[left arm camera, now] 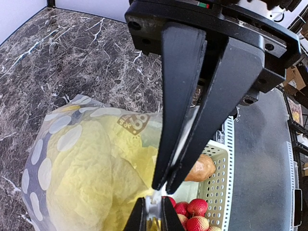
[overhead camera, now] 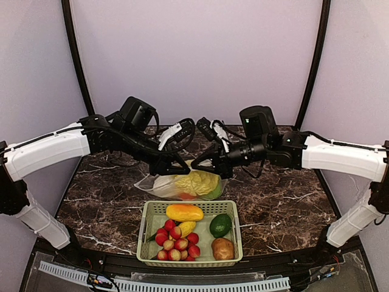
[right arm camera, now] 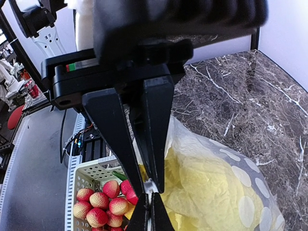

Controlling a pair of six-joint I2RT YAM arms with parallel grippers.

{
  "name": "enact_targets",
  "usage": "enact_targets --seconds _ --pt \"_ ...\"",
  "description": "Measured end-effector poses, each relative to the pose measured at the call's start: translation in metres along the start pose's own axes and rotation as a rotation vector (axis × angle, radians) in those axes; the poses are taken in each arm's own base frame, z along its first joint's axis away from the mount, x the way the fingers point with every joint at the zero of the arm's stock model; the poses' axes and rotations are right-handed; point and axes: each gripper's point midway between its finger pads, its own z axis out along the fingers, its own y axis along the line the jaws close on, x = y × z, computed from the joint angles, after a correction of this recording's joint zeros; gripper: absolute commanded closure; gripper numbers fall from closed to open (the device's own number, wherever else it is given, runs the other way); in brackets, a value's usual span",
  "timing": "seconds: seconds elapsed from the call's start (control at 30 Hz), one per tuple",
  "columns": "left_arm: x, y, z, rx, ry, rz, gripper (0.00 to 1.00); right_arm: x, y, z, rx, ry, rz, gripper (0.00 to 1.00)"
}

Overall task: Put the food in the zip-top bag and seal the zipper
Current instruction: Pass from the left arm to the right, then adjust the fake vegetable in the zipper food storage bag.

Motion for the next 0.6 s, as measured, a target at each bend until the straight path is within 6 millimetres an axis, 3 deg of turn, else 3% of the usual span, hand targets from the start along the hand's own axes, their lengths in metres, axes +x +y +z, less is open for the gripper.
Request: enact_targets --seconds 0.03,0.1,0.13,0.2,0.27,0.33,0.5,0.6 --pt "0.0 0.0 0.0 -0.002 -0.001 -0.001 0.97 0.0 -0.001 0.0 0.003 -0.001 -0.002 1.0" --pt "0.0 0.001 -0.001 -0.008 -0.002 -0.006 0.81 0.0 -0.001 0.0 0.006 -0.002 -0.004 1.0" --pt "0.0 0.001 -0.001 -0.013 -0.006 -0.009 0.63 0.0 -0.002 0.0 0.009 -0.006 -0.006 1.0" --pt "-0.002 0.002 -0.003 -0.025 -0.02 -0.008 0.47 0.001 -0.002 -0.001 0.016 -0.01 -0.006 1.0" --pt "-0.003 0.002 -0.008 -0.049 -0.042 -0.012 0.4 0.003 -0.002 -0.003 0.026 -0.011 -0.005 1.0" --pt "-0.002 0.004 -0.017 -0.088 -0.069 -0.031 0.4 0.004 -0.002 -0.007 0.038 -0.016 -0.005 1.0" --pt "0.007 0.006 -0.045 -0.193 -0.148 -0.099 0.62 0.002 -0.003 -0.012 0.059 -0.028 -0.007 1.0" --pt "0.011 0.005 -0.053 -0.206 -0.183 -0.161 0.65 0.001 -0.004 -0.012 0.068 -0.031 -0.005 1.0"
